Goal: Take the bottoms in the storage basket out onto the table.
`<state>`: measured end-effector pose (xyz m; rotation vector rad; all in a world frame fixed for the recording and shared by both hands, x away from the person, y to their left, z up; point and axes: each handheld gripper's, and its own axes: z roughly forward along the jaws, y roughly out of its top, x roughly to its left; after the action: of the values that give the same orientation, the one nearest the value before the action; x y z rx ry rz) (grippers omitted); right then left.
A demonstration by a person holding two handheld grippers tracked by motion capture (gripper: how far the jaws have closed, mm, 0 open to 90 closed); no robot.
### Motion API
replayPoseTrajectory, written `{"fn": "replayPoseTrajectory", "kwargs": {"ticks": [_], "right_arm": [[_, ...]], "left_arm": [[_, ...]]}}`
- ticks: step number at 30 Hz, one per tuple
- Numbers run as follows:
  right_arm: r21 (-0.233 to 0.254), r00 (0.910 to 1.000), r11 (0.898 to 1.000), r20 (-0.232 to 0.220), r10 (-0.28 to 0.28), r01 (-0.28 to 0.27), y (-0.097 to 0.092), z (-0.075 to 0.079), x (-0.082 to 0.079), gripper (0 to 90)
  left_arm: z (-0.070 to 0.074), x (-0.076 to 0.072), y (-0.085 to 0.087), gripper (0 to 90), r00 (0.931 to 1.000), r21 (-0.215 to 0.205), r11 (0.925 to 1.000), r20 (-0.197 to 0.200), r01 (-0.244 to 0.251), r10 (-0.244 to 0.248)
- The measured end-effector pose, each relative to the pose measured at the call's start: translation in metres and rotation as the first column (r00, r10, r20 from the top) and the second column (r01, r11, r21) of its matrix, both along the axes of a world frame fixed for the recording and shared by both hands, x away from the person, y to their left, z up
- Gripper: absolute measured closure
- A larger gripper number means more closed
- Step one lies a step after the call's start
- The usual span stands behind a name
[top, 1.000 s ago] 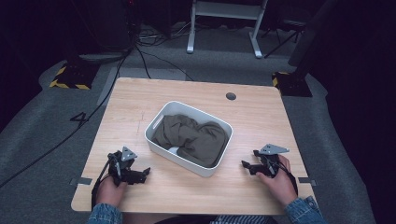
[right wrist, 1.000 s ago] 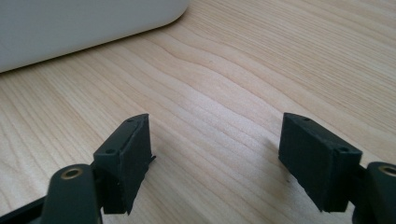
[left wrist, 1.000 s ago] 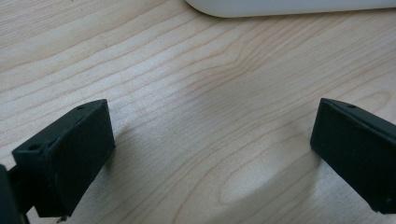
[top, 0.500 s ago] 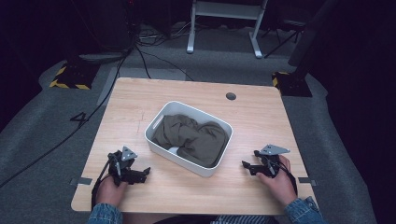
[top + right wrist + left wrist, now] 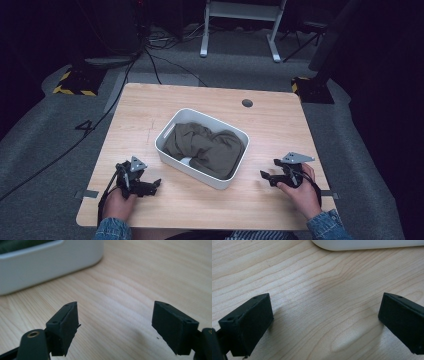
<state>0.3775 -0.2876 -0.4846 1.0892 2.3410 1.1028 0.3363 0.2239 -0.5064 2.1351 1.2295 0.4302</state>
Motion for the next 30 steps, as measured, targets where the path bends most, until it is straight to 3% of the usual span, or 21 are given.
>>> {"fn": "replayPoseTrajectory", "kwargs": {"ticks": [4,12,18,30], "right_arm": [[0.003,0.9992,0.999,0.012,0.037,-0.037,0.002,0.021,0.001,22.1],[0.010,0.9976,0.998,0.012,0.068,-0.068,0.002,0.045,0.009,23.7],[0.027,0.9929,0.993,0.035,0.113,-0.114,0.015,0.068,0.014,23.6],[0.041,0.9859,0.986,0.044,0.161,-0.163,0.039,0.097,0.024,22.9]], "left_arm": [[0.000,0.000,0.000,0.0,1.0000,0.000,1.0000,0.000,0.000,0.000],[0.000,-0.001,0.000,0.0,0.9999,0.001,0.9999,0.000,-0.011,0.011],[0.000,-0.003,0.000,0.0,0.9997,0.003,0.9997,0.000,-0.024,0.024],[0.000,0.000,0.000,0.0,0.9998,0.001,0.9998,0.002,-0.022,0.022]]}}
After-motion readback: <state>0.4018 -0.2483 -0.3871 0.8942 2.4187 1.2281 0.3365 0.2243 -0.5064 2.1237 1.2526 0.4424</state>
